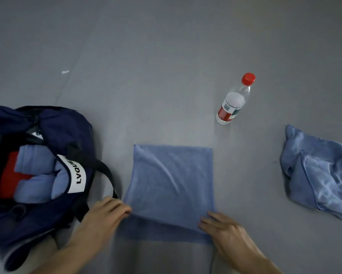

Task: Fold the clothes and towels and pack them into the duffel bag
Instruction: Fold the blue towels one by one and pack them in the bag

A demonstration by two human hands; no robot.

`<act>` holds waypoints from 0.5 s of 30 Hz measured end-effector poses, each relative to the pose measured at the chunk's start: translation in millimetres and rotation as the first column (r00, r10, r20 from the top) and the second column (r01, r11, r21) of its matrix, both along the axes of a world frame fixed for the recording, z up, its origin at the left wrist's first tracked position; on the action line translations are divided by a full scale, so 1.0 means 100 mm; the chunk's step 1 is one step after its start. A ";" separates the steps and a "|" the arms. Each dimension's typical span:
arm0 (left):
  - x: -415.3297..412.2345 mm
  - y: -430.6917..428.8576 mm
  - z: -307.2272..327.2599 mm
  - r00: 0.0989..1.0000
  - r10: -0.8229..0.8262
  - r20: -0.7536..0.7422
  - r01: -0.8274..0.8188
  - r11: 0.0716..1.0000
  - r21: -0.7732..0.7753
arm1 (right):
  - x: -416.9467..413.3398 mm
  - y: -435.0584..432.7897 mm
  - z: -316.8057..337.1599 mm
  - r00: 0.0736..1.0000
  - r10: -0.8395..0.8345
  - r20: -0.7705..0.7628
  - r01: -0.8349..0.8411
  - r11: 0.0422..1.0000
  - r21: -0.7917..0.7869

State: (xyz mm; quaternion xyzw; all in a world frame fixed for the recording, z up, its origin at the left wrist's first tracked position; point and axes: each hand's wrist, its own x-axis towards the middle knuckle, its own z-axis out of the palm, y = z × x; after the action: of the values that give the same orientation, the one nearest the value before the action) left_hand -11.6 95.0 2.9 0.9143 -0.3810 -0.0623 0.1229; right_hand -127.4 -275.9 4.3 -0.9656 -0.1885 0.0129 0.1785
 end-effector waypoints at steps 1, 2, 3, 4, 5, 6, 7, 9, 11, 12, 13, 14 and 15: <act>-0.03 0.05 -0.04 0.999 -0.036 -0.003 0.036 0.999 0.033 | -0.04 0.03 -0.01 0.999 -0.002 -0.042 0.001 1.000 -0.026; -0.05 0.09 -0.10 0.997 -0.079 0.005 0.078 0.996 0.048 | -0.07 0.06 -0.06 0.995 0.046 -0.083 -0.050 0.998 -0.045; -0.06 0.11 -0.14 0.995 -0.098 0.004 0.097 0.993 0.068 | -0.05 0.09 -0.03 0.987 0.054 -0.148 -0.059 0.998 -0.035; -0.06 0.11 -0.20 0.994 -0.107 0.004 0.106 0.991 0.079 | -0.04 0.13 -0.05 0.981 0.075 -0.180 -0.078 0.997 -0.009; -0.03 0.08 -0.20 0.997 -0.072 -0.019 0.074 0.991 0.109 | 0.00 0.15 -0.07 0.973 0.085 -0.216 -0.084 0.996 0.010; -0.02 0.07 -0.25 0.997 -0.062 -0.034 0.066 0.991 0.117 | 0.04 0.14 -0.13 0.974 0.068 -0.217 -0.068 0.998 0.007; 0.00 0.03 -0.24 0.998 -0.032 -0.054 0.039 0.990 0.139 | 0.09 0.15 -0.10 0.971 0.048 -0.235 -0.050 0.999 -0.005; 0.05 -0.13 -0.25 0.999 -0.015 -0.049 0.020 0.996 0.086 | 0.21 0.14 -0.14 0.981 -0.020 -0.194 0.021 1.000 0.002; 0.16 -0.38 -0.31 1.000 0.015 -0.024 -0.015 1.000 0.020 | 0.42 0.17 -0.24 0.990 -0.097 -0.104 0.098 0.995 0.009; 0.23 -0.52 -0.36 1.000 0.028 0.001 -0.028 1.000 -0.005 | 0.54 0.21 -0.31 0.989 -0.128 -0.074 0.128 0.992 -0.011; 0.31 -0.66 -0.40 0.999 0.047 -0.003 -0.047 0.999 -0.005 | 0.68 0.25 -0.38 0.984 -0.158 -0.078 0.155 0.987 -0.042; 0.37 -0.79 -0.47 0.998 0.066 -0.008 -0.066 0.998 0.002 | 0.81 0.29 -0.43 0.975 -0.191 -0.114 0.183 0.980 -0.072; 0.45 -0.91 -0.52 0.993 0.098 -0.058 -0.096 0.995 0.042 | 0.93 0.31 -0.48 0.960 -0.221 -0.169 0.205 0.973 -0.107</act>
State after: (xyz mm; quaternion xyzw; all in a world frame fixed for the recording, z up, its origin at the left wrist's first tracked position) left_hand 33.2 4.3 -49.3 0.9316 -0.3310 -0.0910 0.1194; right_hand -34.0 -244.9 -43.9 -0.9821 -0.0656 0.0891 0.1522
